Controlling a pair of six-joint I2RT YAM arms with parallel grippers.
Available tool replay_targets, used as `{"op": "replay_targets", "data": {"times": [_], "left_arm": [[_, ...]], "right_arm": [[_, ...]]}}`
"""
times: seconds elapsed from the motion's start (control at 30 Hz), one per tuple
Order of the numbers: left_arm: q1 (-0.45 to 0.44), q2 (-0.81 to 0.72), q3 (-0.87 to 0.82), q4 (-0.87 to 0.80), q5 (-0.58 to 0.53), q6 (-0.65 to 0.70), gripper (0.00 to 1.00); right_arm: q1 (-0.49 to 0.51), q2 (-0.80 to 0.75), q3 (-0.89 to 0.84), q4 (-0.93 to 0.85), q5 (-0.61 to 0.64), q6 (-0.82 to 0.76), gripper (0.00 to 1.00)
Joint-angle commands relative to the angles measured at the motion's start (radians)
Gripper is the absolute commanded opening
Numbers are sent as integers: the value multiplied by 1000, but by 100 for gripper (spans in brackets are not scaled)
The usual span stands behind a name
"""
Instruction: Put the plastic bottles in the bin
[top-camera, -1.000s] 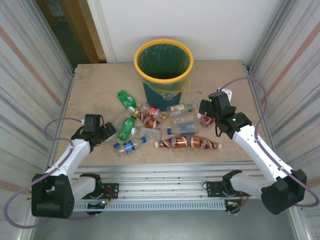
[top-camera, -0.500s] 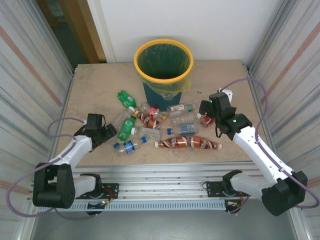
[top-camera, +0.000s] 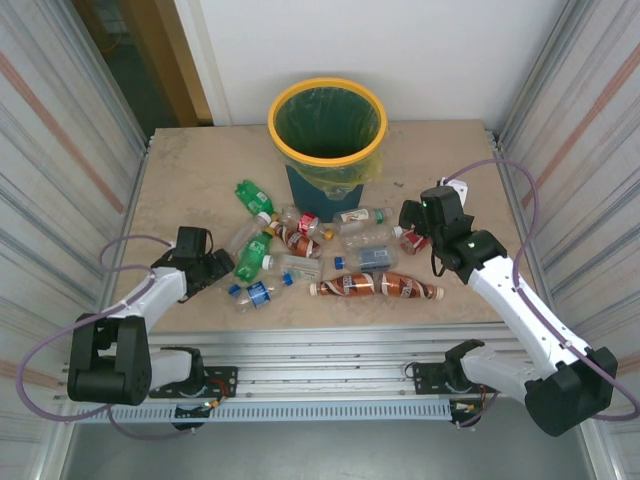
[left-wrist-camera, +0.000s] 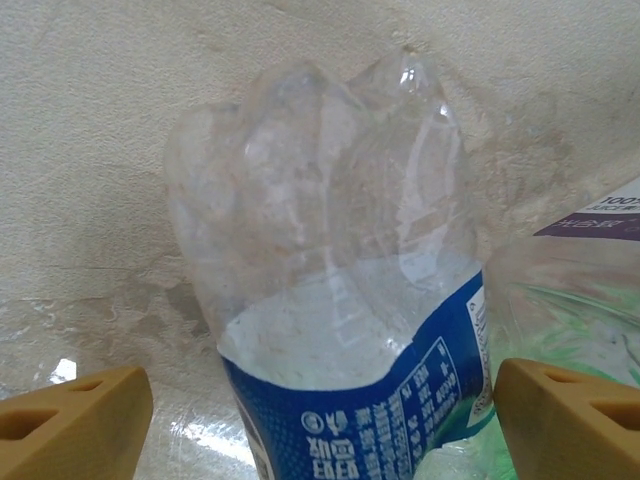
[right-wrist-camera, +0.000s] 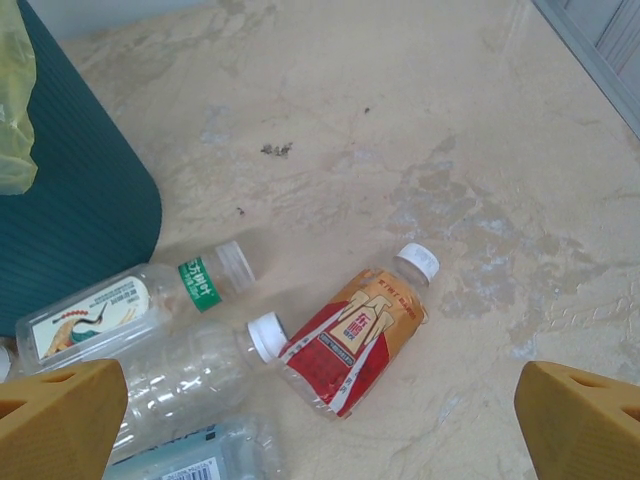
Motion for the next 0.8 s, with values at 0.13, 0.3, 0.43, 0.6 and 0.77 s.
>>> {"op": "replay_targets", "data": {"times": [0.13, 0.3, 0.43, 0.6, 0.77], "left_arm": [[7, 22, 9, 23, -19, -7, 80], [7, 33, 8, 35, -23, -13, 76], [8, 49, 13, 45, -32, -18, 70], [10, 57, 17, 50, -57, -21, 66], [29, 62, 18, 61, -67, -25, 60]], "right_arm": [[-5, -30, 1, 3, 10, 21, 98], [-6, -35, 0, 3, 13, 20, 98], [-6, -34, 0, 0, 14, 18, 98], [-6, -30, 0, 3, 13, 19, 98], [-8, -11, 8, 10, 7, 16, 98]]}}
